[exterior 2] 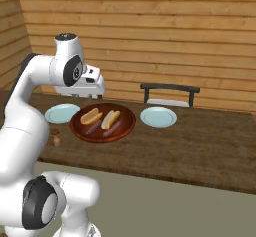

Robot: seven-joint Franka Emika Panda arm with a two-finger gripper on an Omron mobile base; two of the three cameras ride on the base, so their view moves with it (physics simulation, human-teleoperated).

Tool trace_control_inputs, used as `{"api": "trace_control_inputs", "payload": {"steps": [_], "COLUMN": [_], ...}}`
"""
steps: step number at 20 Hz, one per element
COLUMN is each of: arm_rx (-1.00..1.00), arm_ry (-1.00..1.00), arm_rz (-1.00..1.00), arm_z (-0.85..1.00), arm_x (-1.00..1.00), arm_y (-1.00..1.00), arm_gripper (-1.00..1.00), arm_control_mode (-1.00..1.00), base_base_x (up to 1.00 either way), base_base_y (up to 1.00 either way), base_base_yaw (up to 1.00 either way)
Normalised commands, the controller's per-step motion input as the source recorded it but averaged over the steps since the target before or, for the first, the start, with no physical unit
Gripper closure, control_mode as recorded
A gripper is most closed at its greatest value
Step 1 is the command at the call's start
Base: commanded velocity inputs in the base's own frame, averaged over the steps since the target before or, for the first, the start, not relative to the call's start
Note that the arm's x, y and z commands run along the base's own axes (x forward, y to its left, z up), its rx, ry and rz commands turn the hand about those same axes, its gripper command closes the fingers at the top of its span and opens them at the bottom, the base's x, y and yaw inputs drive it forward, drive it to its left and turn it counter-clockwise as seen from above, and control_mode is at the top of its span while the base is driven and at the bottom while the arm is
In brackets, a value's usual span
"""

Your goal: Place one bun and one sausage from the bowl on each plate.

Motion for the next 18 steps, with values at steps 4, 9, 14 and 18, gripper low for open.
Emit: {"api": "trace_control_inputs", "payload": {"steps": [4, 9, 14, 18], "arm_rx": [0.00, -0.01, 0.01, 0.00], "arm_ry": [0.00, 0.01, 0.15, 0.19], "arm_rz": [-0.04, -0.13, -0.03, -0.01], "arm_z": [-0.04, -0.73, -0.68, -0.75], "arm_x": [0.03, 0.93, 0.94, 0.88], "arm_y": [0.00, -0.03, 0.00, 0.00], "arm_gripper": [-1.00, -1.00, -1.00, -1.00], "arm_control_mode": [-1.00, -1.00, -1.00, -1.00], "base_base_x": [0.00, 0.00, 0.00, 0.00], "base_base_y": [0.00, 0.00, 0.00, 0.00], "base_base_yaw": [0.00, 0.00, 0.00, 0.00]}}
